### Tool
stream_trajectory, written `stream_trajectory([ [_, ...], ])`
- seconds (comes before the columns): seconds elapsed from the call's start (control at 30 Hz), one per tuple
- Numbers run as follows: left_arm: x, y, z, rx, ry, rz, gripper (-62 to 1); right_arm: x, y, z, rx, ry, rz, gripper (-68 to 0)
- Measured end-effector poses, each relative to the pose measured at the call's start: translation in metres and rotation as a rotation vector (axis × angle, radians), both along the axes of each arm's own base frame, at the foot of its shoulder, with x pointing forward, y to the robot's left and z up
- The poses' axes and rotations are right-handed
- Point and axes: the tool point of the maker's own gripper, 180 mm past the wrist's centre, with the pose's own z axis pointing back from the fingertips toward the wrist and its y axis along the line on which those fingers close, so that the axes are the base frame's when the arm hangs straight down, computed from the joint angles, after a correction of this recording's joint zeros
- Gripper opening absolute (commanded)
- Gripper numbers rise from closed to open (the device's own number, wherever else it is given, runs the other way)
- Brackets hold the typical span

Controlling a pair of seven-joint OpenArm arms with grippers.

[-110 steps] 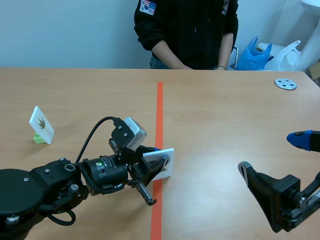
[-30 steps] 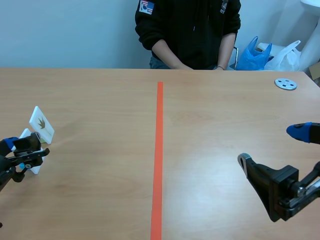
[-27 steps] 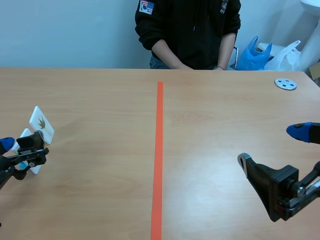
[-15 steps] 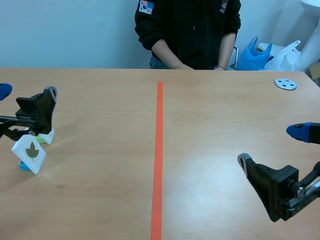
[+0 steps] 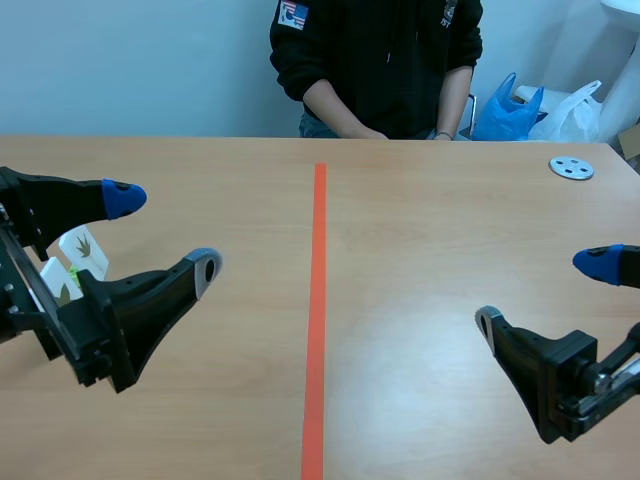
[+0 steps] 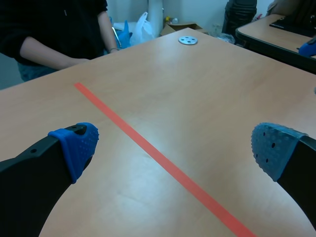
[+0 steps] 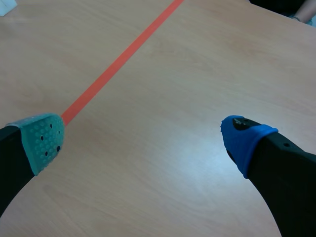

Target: Sort the leaf by its shape. The table is split by an orange tape line. A compound leaf with several leaflets goes to the left side, a simple leaf with one blade goes to the right side. Return to the home posture when a red brick is placed on the table.

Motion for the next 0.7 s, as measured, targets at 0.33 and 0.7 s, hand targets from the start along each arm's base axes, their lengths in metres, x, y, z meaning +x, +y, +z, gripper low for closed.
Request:
stream_trajectory([
  [0.33, -0.008, -0.001, -0.02, 0.034, 0.044, 0.055, 1.4, 0.0, 0.0, 0.0, 0.0, 0.0, 0.0, 0.4],
  [0.7, -0.011, -0.017, -0.036, 0.051, 0.068, 0.096, 1.4, 0.0, 0.001, 0.0, 0.001, 0.001, 0.004, 0.4],
])
